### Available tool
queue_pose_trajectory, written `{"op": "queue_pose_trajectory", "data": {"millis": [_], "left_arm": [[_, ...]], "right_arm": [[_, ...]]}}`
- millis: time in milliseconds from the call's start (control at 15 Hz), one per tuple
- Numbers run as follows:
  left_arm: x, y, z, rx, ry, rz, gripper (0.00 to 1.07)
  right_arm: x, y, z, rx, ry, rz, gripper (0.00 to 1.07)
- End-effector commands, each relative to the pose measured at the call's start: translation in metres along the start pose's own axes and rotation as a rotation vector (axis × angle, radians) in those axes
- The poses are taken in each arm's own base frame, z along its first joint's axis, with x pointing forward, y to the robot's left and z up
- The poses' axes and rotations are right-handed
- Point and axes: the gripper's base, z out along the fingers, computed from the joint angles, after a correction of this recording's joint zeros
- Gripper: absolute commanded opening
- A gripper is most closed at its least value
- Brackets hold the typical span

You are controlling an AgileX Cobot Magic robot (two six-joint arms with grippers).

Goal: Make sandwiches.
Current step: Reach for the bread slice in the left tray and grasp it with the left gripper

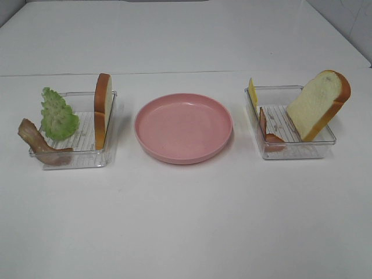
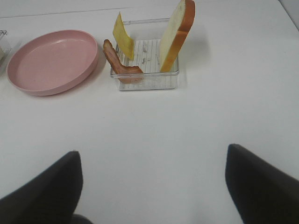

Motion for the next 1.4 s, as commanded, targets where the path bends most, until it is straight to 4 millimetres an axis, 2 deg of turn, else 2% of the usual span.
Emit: {"op": "queue_pose_trajectory", "data": {"millis": [67,1400], "left_arm": [[0.0012,-0.0006,-0.0025,0.003,-0.029,0.001,0.84],[0.0012,-0.0006,-0.0025,0.003,-0.029,0.001,0.84]], "right_arm": [[0.0008,0.0,-0.0007,0.005,-0.013,-0.006,0.78],[0.0008,0.0,-0.0007,0.005,-0.013,-0.006,0.78]]}}
